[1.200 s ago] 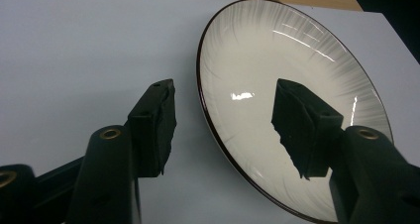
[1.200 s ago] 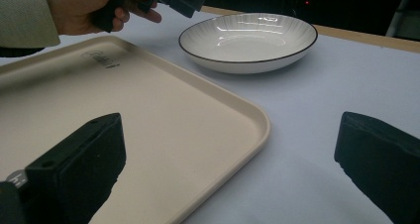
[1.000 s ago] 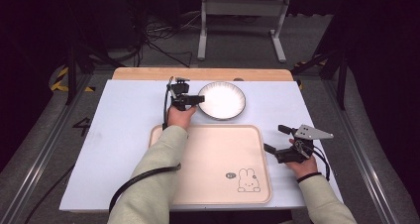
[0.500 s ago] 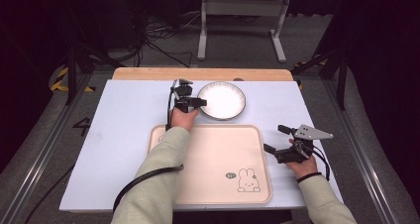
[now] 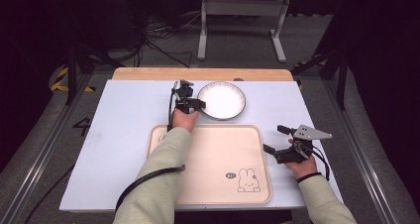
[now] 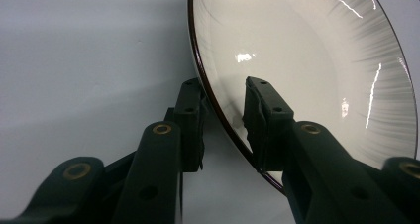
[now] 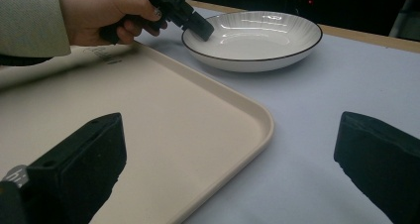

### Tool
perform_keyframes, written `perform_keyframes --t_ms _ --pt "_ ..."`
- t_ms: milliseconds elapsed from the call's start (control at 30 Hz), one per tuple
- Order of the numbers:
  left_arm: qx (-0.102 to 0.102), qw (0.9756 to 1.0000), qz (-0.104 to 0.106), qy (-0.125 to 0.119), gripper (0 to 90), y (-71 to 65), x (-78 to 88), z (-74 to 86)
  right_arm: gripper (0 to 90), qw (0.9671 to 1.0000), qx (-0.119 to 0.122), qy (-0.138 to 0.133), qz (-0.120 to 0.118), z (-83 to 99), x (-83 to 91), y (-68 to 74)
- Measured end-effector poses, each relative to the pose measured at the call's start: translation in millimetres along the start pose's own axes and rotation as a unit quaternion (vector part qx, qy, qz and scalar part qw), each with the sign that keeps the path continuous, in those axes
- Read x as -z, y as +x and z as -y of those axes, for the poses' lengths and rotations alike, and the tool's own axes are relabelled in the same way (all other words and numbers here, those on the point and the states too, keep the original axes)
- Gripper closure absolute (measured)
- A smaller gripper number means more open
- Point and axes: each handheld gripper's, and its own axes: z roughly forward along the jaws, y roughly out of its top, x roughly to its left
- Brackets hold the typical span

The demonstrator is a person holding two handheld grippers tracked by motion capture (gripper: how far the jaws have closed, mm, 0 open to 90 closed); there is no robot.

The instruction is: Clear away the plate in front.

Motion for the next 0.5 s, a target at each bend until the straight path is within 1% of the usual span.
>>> perform_keyframes --t_ms 67,100,167,200,267,300,400,467,500 --pt "0.007 0.9999 0.008 0.0 70.8 2.6 0.2 -0.4 0.3 1.0 0.0 0.002 -0.001 0.1 -0.2 -0.1" --pt "0.01 0.9999 0.009 0.001 71.3 2.7 0.3 -0.6 0.4 1.0 0.0 0.002 -0.001 0.1 -0.3 -0.1" --pt "0.009 0.9999 0.006 0.001 71.3 2.1 0.2 -1.0 0.5 1.0 0.0 0.003 0.0 0.1 -0.4 -0.1" --pt "0.007 1.0 0.004 0.002 71.2 1.3 0.2 -1.1 0.6 1.0 0.0 0.003 0.0 0.1 -0.4 -0.1" --pt "-0.008 0.9999 -0.011 0.004 70.1 -2.9 0.3 -1.5 0.9 1.0 0.002 0.002 0.001 0.1 -0.4 0.0" --pt "-0.013 0.9998 -0.015 0.005 69.6 -3.5 0.4 -1.8 0.9 1.0 0.003 0.003 0.001 0.1 -0.4 0.2" --pt "-0.015 0.9998 -0.011 0.003 69.4 -2.3 0.3 -1.2 1.0 1.0 0.003 0.002 0.001 0.1 -0.7 0.4" --pt "-0.011 0.9999 -0.009 0.002 69.7 -2.1 0.4 -0.8 1.0 1.0 0.004 0.003 0.002 0.1 -0.6 0.6" --pt "-0.004 1.0 -0.008 0.002 69.9 -1.9 0.3 -0.6 1.0 1.0 0.005 0.003 0.002 0.1 -0.8 0.6"
